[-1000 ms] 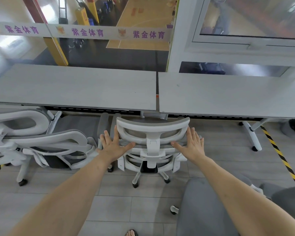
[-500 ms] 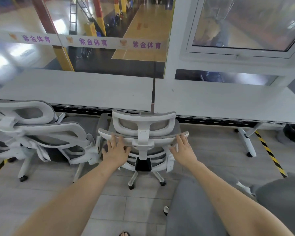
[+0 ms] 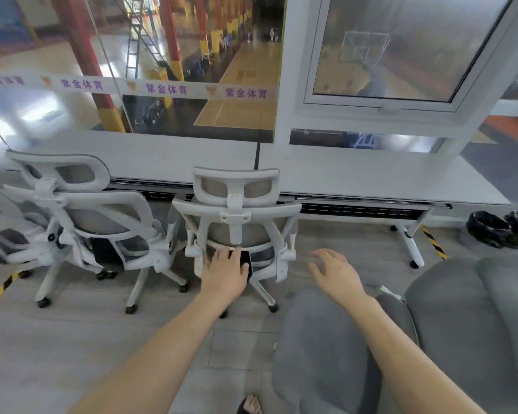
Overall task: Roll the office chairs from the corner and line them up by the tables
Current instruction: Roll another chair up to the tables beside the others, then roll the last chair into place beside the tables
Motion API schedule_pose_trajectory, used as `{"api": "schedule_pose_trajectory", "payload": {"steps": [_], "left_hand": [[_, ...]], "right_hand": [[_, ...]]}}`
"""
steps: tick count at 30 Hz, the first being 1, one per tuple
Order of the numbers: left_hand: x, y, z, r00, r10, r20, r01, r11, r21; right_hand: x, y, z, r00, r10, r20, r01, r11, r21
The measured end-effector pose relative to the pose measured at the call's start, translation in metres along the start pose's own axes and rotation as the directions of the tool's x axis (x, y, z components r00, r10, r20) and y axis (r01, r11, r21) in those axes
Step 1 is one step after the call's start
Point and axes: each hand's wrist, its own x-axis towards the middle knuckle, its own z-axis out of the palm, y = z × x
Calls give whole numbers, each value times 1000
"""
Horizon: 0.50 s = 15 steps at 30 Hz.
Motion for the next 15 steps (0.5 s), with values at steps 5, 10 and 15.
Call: {"api": "schedule_pose_trajectory", "payload": {"steps": [5, 10, 15], "left_hand": [[-92, 45, 11, 998, 56, -25, -56, 998, -4], [-162, 95, 22, 990, 131, -44, -133, 990, -55], [-198, 151, 39, 982, 185, -35, -186, 981, -53]], "right_hand": [[-94, 21, -23, 998, -9, -69, 6, 999, -47], [-176, 41, -64, 992, -22, -127, 10, 995, -96], [-235, 83, -105, 976, 25, -215, -34, 999, -36]]}}
